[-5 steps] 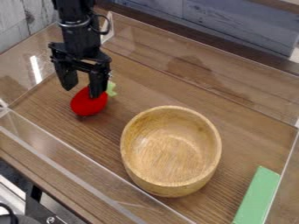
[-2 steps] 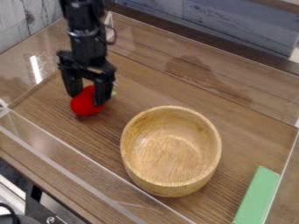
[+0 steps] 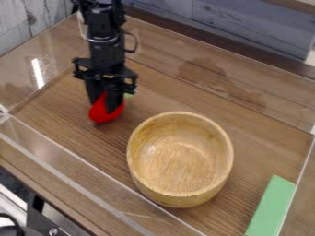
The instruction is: Move the red object to the right side of the table
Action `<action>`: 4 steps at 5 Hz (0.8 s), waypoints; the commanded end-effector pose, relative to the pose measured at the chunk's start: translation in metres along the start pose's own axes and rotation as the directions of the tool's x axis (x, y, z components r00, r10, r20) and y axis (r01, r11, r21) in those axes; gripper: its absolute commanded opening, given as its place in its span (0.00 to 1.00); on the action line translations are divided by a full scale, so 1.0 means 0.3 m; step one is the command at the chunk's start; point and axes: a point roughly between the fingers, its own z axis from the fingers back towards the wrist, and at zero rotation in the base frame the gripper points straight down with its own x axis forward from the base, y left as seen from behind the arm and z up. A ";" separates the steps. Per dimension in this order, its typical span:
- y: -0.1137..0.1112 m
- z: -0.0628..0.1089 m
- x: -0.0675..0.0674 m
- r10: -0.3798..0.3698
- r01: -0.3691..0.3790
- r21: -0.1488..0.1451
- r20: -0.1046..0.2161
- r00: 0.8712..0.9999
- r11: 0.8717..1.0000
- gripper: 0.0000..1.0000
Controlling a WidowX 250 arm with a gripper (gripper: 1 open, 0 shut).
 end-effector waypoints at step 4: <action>-0.230 0.121 0.254 -0.109 0.106 0.023 0.120 0.987 0.994 0.00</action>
